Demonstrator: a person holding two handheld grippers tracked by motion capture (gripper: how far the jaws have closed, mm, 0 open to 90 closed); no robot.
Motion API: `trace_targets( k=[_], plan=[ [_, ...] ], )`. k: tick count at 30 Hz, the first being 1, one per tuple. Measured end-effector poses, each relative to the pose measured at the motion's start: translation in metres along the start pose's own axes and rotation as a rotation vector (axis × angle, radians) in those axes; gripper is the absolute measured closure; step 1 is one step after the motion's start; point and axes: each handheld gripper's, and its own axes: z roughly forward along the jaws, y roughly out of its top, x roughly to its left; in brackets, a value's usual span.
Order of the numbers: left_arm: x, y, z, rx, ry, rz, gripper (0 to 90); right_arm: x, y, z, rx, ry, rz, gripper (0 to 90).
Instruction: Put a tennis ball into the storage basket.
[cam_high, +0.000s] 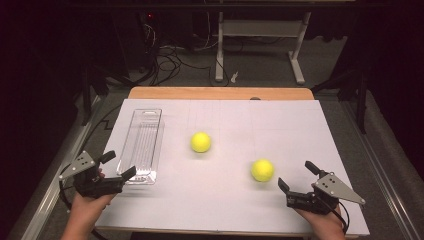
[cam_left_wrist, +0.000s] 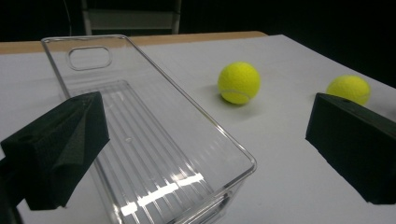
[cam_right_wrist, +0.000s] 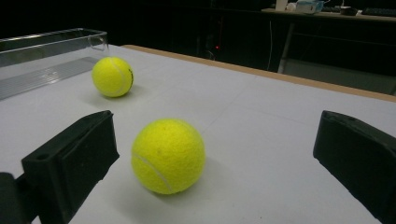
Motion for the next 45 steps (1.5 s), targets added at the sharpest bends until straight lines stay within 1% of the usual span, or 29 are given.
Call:
trace_targets(
  k=[1,4,7,8,9,10,13,14,17,18,21,24,28,29,30,31,35,36,37,38,39,40,41,42,43,44,45],
  plan=[
    [0.002,0.002,-0.002,-0.016,0.004,-0.012,0.8,0.000,0.000,0.000,0.000,-0.001,0.000,0.3],
    [0.006,0.007,-0.005,-0.038,0.015,-0.024,0.8,0.000,0.000,0.000,-0.002,-0.004,0.002,0.3],
    [0.008,0.009,-0.007,-0.041,0.021,-0.030,0.8,0.000,0.000,0.000,-0.002,-0.003,0.001,0.3],
    [0.010,0.010,-0.009,-0.044,0.020,-0.043,0.9,-0.001,0.000,0.000,-0.003,-0.004,0.001,0.3],
    [0.010,0.010,-0.009,-0.044,0.020,-0.043,0.9,-0.001,0.000,0.000,-0.003,-0.004,0.001,0.3],
    [0.011,0.012,-0.010,-0.057,0.019,-0.056,0.9,-0.001,0.000,0.000,-0.002,-0.004,0.001,0.3],
    [0.012,0.013,-0.011,-0.062,0.017,-0.055,0.8,0.000,0.000,0.000,-0.002,-0.003,0.000,0.3],
    [0.013,0.014,-0.012,-0.062,0.018,-0.049,0.9,0.000,0.000,0.000,-0.003,-0.004,0.001,0.3],
    [0.014,0.014,-0.014,-0.061,0.020,-0.048,0.8,0.000,0.000,0.000,-0.001,-0.003,0.001,0.4],
    [0.015,0.015,-0.015,-0.062,0.015,-0.055,0.8,-0.001,0.000,0.000,-0.001,-0.003,0.001,0.3],
    [0.015,0.015,-0.014,-0.067,0.015,-0.050,0.8,-0.001,0.000,0.000,-0.002,-0.003,0.001,0.3],
    [0.013,0.013,-0.015,-0.043,-0.012,-0.041,0.9,-0.001,0.000,0.000,-0.002,-0.004,0.002,0.3],
    [0.013,0.012,-0.014,-0.032,-0.011,-0.046,0.9,-0.001,0.000,0.000,-0.002,-0.005,0.002,0.3],
    [0.013,0.011,-0.013,-0.032,-0.006,-0.046,0.9,-0.001,0.000,0.000,-0.002,-0.005,0.002,0.3],
    [0.015,0.011,-0.013,-0.020,0.007,-0.040,0.9,-0.001,0.000,0.000,-0.004,-0.005,0.000,0.3],
    [0.015,0.011,-0.013,-0.020,0.007,-0.040,0.9,-0.001,0.000,0.000,-0.004,-0.005,0.000,0.3],
    [0.017,0.012,-0.015,-0.006,0.008,-0.055,1.9,-0.001,0.000,0.000,-0.003,-0.005,0.002,0.3],
    [0.017,0.011,-0.015,0.001,0.014,-0.055,1.9,-0.001,0.000,0.000,-0.003,-0.005,0.002,0.3],
    [0.018,0.009,-0.015,0.022,0.028,-0.035,1.9,-0.001,0.000,0.000,-0.002,-0.006,0.002,0.3],
    [0.020,0.006,-0.014,0.051,0.048,-0.027,2.0,-0.001,0.000,0.000,-0.001,-0.007,0.002,0.4],
    [0.020,0.006,-0.014,0.051,0.048,-0.027,2.0,-0.001,0.000,0.000,-0.001,-0.007,0.002,0.4],
    [0.021,0.005,-0.013,0.069,0.056,-0.029,2.0,-0.001,0.000,0.000,-0.003,-0.007,0.002,0.4],
    [0.021,0.003,-0.012,0.077,0.062,-0.023,2.0,-0.001,0.000,0.000,-0.003,-0.007,0.002,0.4],
    [0.021,0.001,-0.010,0.090,0.083,-0.006,1.9,-0.001,0.000,0.000,-0.004,-0.009,0.002,0.4],
    [0.021,0.001,-0.010,0.090,0.083,-0.006,1.9,-0.001,0.000,0.000,-0.004,-0.009,0.002,0.4],
    [0.022,-0.001,-0.009,0.103,0.096,-0.007,1.7,-0.001,0.000,0.000,-0.003,-0.008,0.001,0.3],
    [0.022,-0.001,-0.009,0.103,0.096,-0.007,1.6,-0.001,0.000,0.000,-0.003,-0.008,0.001,0.3]
  ],
)
